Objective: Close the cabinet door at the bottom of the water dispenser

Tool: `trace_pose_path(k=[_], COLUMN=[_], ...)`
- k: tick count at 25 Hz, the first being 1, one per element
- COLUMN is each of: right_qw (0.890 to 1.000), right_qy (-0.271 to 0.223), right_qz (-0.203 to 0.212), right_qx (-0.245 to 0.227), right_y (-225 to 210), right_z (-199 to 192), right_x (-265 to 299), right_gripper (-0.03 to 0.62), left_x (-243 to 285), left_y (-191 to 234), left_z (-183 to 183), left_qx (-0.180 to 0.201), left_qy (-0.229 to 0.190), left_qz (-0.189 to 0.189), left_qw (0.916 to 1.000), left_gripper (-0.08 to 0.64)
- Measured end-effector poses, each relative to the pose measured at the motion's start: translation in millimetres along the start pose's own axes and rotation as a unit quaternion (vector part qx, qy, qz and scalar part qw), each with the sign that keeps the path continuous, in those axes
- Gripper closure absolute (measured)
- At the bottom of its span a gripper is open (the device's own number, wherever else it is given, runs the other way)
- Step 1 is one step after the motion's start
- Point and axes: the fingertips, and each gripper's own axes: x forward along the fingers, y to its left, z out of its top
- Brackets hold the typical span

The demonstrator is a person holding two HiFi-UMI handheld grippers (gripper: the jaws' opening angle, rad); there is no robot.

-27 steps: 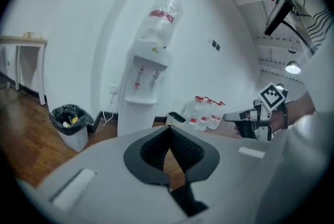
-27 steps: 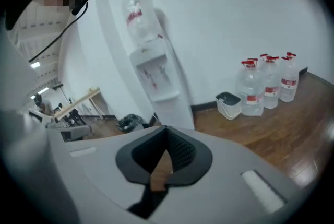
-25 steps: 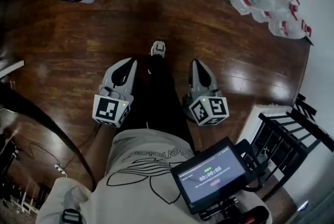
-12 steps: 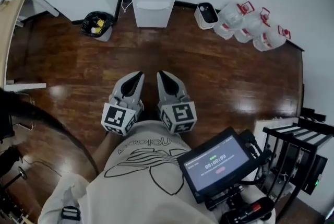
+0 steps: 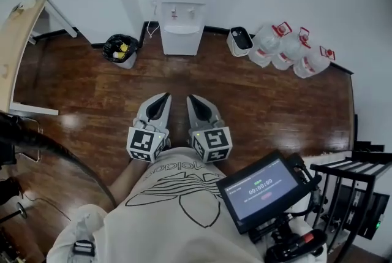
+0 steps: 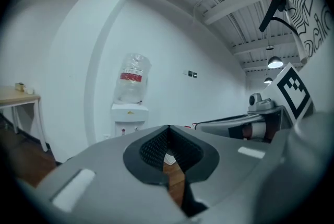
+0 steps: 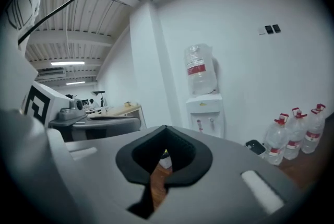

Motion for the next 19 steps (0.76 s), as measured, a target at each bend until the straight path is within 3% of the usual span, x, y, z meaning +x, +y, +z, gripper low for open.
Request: trace_pose_path(k=[5,19], right_qw=[1.0,1.0], right_qy=[-0.006,0.005], right_qz=[-0.025,-0.012], right_qx=[0.011,-0.026], right_y=[-12.0,13.4], right_z=[-4.9,-16.0], right_x=[-12.5,-11.4], right_gripper=[0.591,0.591], left_x=[-10.2,-23.8], left_y=[11.1,16.7], left_z=[-4.0,-19.7], left_qx=[-0.008,-0.029], left_qy=[0.004,0.007], left_qz=[0.021,0.008], left_qw=[0.9998,0.9995], left_gripper=[0.548,0.548])
